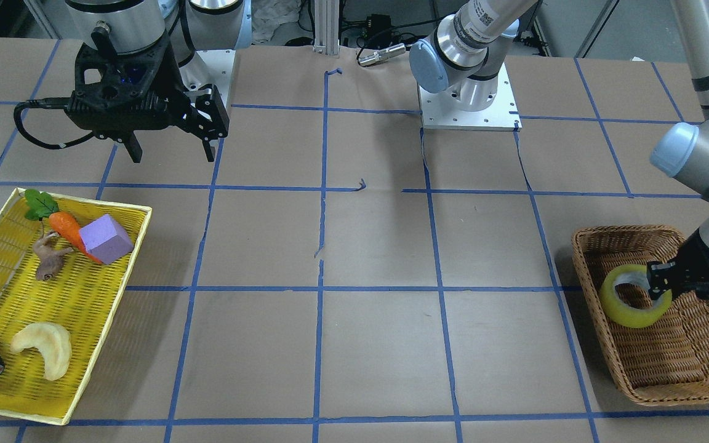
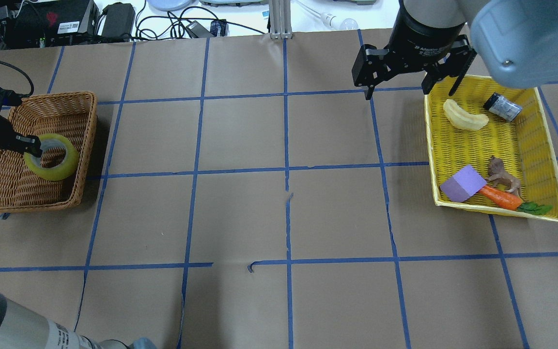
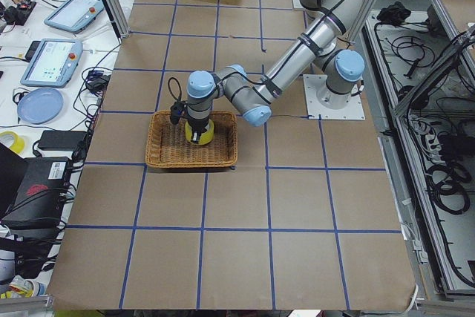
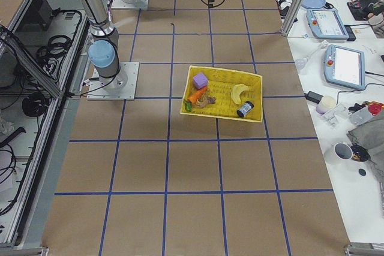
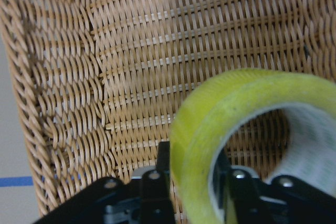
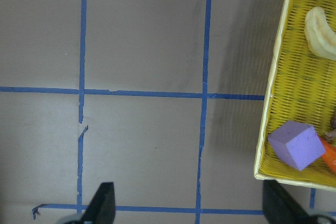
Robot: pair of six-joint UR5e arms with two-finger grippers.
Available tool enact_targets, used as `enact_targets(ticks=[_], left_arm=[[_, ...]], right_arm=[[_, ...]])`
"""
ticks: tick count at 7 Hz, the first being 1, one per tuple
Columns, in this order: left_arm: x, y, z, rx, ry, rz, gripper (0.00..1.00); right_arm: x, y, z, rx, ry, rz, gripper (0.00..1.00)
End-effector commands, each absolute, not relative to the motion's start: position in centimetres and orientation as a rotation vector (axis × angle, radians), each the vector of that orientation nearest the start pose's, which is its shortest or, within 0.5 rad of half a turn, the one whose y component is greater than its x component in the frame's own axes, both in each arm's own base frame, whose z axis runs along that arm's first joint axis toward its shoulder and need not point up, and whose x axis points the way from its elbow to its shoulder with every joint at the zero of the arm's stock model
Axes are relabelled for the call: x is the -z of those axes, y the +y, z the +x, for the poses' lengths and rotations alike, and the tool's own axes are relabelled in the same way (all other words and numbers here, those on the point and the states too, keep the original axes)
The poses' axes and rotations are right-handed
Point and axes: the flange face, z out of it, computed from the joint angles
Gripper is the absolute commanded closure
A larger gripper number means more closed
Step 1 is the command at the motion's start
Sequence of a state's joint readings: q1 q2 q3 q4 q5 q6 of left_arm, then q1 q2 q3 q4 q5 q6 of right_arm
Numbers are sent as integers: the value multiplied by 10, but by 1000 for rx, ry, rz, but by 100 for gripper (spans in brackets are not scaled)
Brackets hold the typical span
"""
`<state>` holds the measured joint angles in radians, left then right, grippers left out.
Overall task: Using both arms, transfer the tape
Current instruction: 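Open the left gripper to release the tape roll in the basket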
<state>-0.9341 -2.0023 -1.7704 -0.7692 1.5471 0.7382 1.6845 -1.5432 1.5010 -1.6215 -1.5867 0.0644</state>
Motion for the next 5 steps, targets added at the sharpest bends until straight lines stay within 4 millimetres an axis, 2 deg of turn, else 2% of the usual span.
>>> enact_targets(ticks=[1, 2, 3, 4, 5], left_arm=[[-245, -574, 255, 275, 3010, 164, 0], [-271, -581, 251, 323, 2977, 165, 0], [-289, -585, 243, 302, 3036, 92, 0], [-312, -584, 227, 271, 3152, -81, 0], [-348, -596, 175, 265, 3152, -33, 0]], right_arm=[[-514, -494, 189, 149, 3143, -76, 0], [-514, -494, 189, 149, 3143, -76, 0], [-514, -494, 189, 146, 3143, -76, 0], [-514, -494, 189, 149, 3144, -76, 0], [-514, -494, 189, 149, 3143, -76, 0]])
